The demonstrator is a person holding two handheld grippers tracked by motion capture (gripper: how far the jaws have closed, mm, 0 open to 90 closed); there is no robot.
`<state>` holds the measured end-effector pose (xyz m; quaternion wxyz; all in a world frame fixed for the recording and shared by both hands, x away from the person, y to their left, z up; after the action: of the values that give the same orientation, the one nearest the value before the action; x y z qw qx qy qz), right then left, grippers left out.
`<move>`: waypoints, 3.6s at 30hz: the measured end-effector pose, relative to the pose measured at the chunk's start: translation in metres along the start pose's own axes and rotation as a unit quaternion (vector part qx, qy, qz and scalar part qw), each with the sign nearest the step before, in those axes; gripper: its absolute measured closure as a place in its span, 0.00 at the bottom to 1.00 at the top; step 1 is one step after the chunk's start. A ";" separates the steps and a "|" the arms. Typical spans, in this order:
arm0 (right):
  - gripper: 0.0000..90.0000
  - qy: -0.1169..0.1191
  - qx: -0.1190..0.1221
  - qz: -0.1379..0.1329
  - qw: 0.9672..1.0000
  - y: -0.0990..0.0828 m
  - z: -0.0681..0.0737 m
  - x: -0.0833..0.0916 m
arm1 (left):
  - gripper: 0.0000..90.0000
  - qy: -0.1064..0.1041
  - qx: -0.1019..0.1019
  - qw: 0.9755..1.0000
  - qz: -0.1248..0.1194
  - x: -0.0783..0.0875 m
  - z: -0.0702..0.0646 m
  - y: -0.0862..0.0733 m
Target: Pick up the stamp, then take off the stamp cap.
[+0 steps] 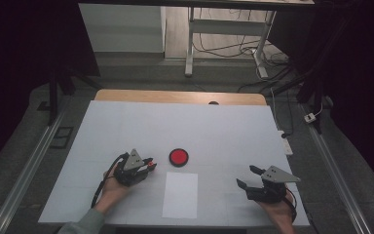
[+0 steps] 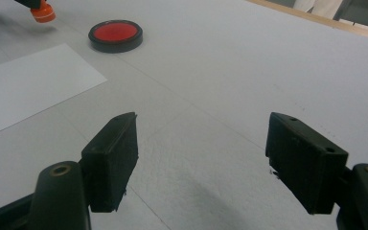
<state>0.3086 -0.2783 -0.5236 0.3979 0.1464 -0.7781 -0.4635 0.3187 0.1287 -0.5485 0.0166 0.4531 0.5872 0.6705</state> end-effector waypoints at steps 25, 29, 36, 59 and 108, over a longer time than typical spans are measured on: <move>0.31 -0.010 -0.009 -0.016 1.000 0.002 -0.002 0.004 | 0.80 -0.063 0.038 0.996 -0.040 0.016 -0.010 0.013; 0.31 -0.009 -0.008 -0.014 1.000 0.001 -0.002 0.003 | 0.80 -0.075 0.042 0.995 -0.050 0.021 -0.012 0.017; 0.31 -0.010 -0.007 -0.012 1.000 0.001 -0.001 0.004 | 0.80 -0.099 0.046 0.992 -0.059 0.025 -0.019 0.022; 0.31 -0.005 -0.001 -0.013 1.000 0.001 0.005 0.007 | 0.80 -0.153 0.022 0.986 -0.060 0.022 -0.061 0.034; 0.32 0.060 0.017 -0.042 0.997 0.030 0.043 -0.010 | 0.80 -0.178 0.008 0.983 -0.044 -0.006 -0.084 0.051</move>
<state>0.2866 -0.2299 -0.5141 0.4213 0.2133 -0.7539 -0.4567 0.2951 0.0449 -0.5027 0.1465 0.5392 0.5992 0.5734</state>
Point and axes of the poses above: each handheld gripper's, and its own axes: x roughly backward along the jaws, y roughly out of its top, z roughly to its left, the point moved 4 cm from there along -x, roughly forward along the jaws, and after that the axes turned 12 degrees about x, right-handed, at the moved point
